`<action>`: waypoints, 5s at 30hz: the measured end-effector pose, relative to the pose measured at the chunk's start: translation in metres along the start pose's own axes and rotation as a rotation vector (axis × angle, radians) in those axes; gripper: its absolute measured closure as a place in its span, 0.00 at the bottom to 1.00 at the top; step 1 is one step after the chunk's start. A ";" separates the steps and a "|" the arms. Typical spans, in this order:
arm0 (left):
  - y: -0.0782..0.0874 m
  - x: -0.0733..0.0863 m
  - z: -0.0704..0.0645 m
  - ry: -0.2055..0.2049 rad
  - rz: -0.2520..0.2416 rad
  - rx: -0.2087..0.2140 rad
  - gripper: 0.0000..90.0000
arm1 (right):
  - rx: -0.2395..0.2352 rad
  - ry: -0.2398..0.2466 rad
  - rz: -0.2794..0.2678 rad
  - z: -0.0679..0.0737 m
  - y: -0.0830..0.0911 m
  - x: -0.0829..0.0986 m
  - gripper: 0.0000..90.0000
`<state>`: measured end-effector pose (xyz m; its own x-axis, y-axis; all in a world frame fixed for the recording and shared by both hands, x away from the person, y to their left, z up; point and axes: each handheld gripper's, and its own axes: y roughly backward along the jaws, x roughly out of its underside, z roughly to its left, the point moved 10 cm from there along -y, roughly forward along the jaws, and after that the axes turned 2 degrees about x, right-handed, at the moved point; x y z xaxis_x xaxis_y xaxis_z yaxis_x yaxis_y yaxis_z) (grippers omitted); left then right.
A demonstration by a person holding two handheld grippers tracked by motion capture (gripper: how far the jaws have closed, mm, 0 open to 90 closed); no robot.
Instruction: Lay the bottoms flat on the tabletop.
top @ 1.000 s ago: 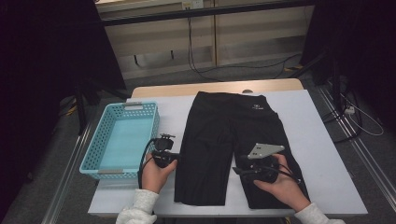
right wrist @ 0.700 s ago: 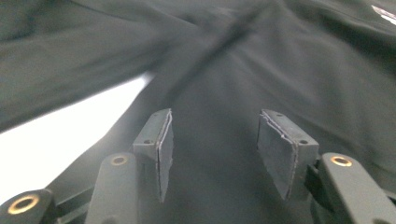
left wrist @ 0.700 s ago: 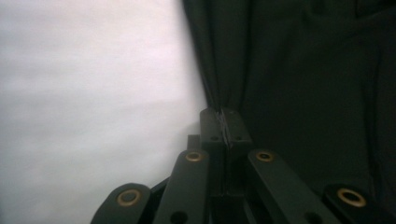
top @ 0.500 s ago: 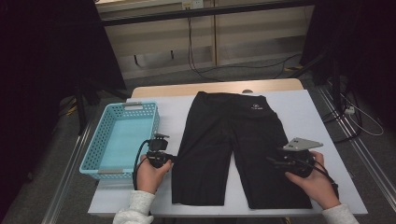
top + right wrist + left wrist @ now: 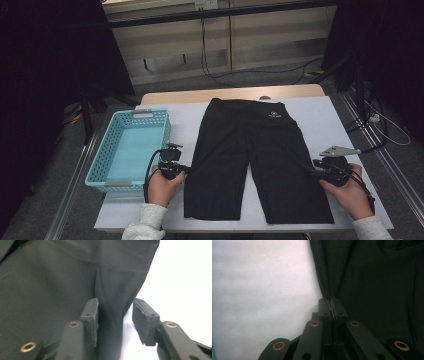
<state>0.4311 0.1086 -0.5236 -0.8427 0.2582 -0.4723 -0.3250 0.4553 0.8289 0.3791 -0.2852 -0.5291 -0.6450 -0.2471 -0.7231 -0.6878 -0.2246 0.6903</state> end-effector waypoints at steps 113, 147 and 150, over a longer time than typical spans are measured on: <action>-0.005 -0.013 -0.010 -0.174 -0.091 -0.017 0.18 | 0.038 -0.041 -0.081 -0.031 -0.052 -0.081 0.42; -0.004 -0.014 -0.019 -0.205 -0.084 -0.021 0.18 | 0.027 -0.137 0.002 -0.061 -0.065 -0.054 1.00; -0.005 -0.014 -0.021 -0.207 -0.081 -0.018 0.18 | 0.071 -0.158 -0.002 -0.072 -0.067 -0.057 1.00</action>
<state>0.4354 0.0848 -0.5152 -0.7080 0.3922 -0.5873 -0.3967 0.4671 0.7902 0.4863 -0.3238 -0.5323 -0.6840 -0.0947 -0.7233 -0.7073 -0.1566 0.6894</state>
